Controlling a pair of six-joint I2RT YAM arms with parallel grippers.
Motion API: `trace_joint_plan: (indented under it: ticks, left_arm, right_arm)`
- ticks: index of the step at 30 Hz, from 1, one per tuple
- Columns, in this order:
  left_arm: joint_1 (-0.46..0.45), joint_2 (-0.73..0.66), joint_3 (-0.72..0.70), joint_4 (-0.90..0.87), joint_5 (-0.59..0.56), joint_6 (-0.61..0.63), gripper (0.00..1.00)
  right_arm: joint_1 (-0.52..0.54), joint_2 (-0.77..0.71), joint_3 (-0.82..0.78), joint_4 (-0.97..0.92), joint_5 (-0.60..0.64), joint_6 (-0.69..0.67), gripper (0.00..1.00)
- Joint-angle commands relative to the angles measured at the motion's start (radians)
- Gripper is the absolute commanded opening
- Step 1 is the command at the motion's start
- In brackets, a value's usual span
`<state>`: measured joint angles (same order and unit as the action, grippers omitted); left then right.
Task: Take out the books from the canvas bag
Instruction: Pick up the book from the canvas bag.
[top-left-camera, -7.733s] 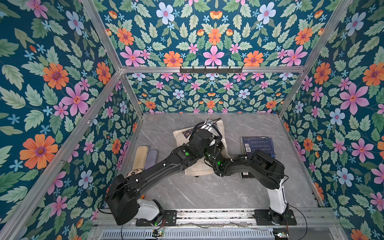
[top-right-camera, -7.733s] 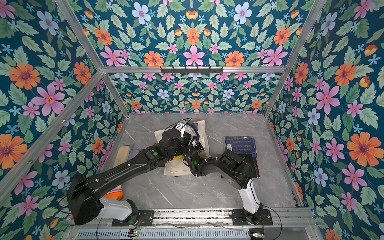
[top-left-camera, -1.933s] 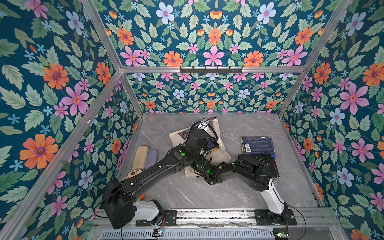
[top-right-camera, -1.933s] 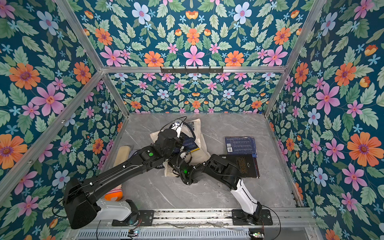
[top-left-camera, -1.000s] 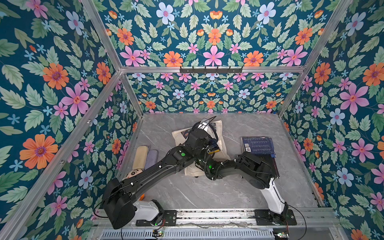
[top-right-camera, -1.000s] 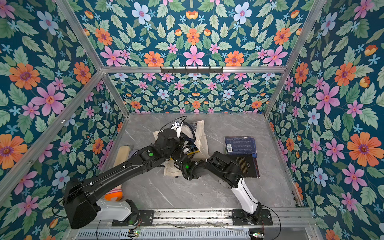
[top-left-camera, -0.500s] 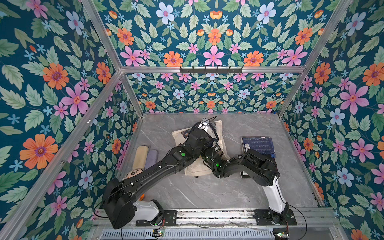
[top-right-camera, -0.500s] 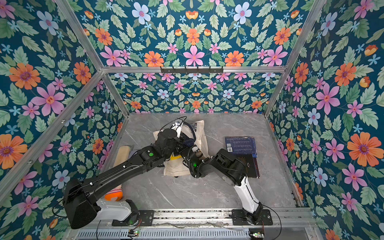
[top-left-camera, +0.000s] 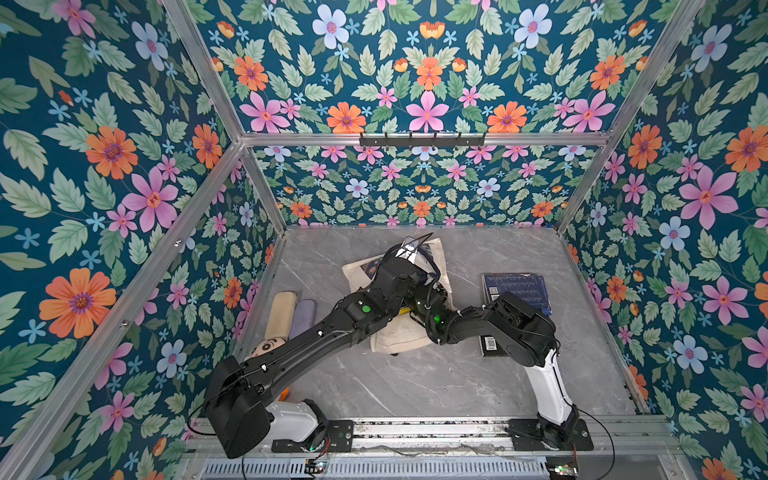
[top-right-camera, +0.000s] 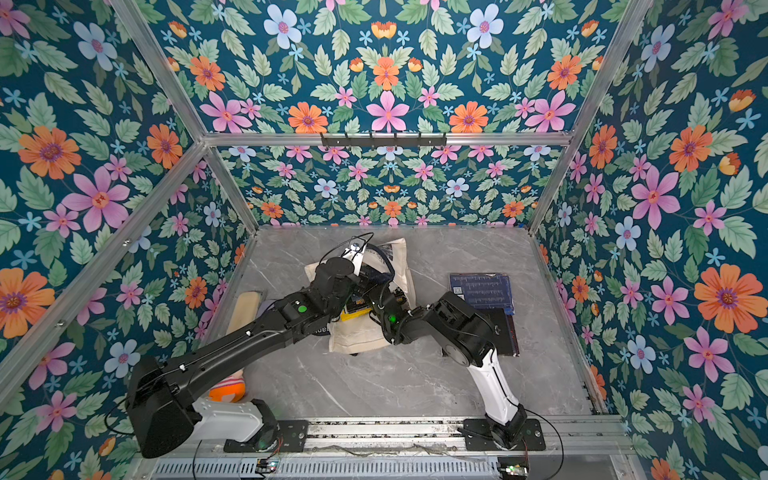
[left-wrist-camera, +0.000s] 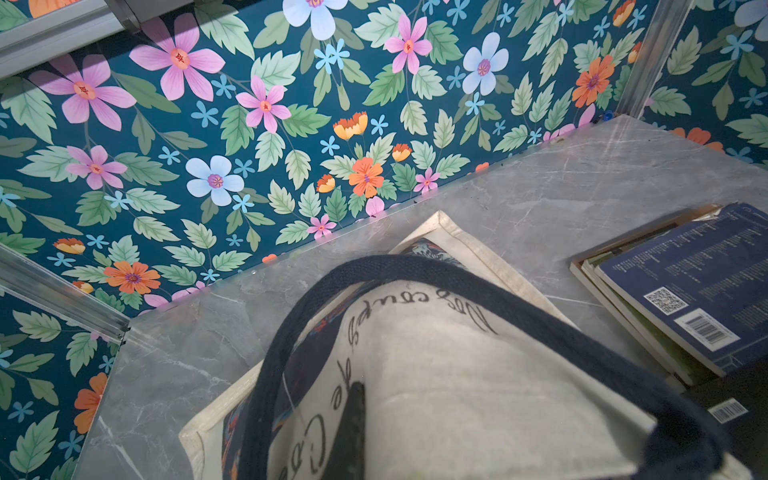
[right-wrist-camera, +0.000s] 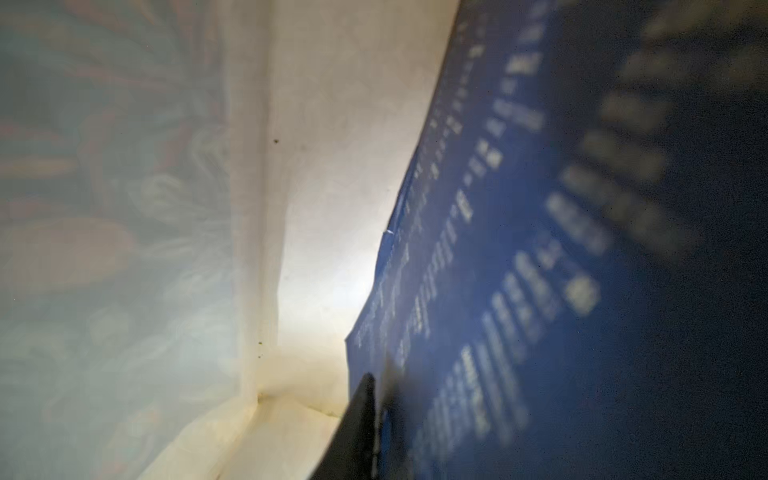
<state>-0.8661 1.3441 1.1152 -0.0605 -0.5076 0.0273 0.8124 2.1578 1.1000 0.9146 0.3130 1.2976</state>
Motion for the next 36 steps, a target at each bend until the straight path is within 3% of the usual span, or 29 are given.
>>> trace_joint_plan:
  ticks: [1, 6, 32, 36]
  left_arm:
    - [0.001, -0.003, 0.005, 0.074, -0.028, 0.0, 0.0]
    - [0.001, 0.013, 0.013, 0.069, -0.051, -0.001, 0.0]
    - [0.054, 0.027, 0.038, 0.038, -0.077, -0.081, 0.0]
    - [0.058, 0.03, 0.038, 0.036, -0.082, -0.087, 0.0]
  right_arm:
    - [0.005, -0.012, -0.003, 0.029, -0.041, -0.058, 0.15]
    - [0.018, -0.059, -0.014, -0.009, -0.102, -0.09, 0.0]
    - [0.164, -0.491, -0.462, 0.122, -0.074, -0.372, 0.0]
    - [0.181, -0.624, -0.559, 0.122, -0.002, -0.417, 0.0]
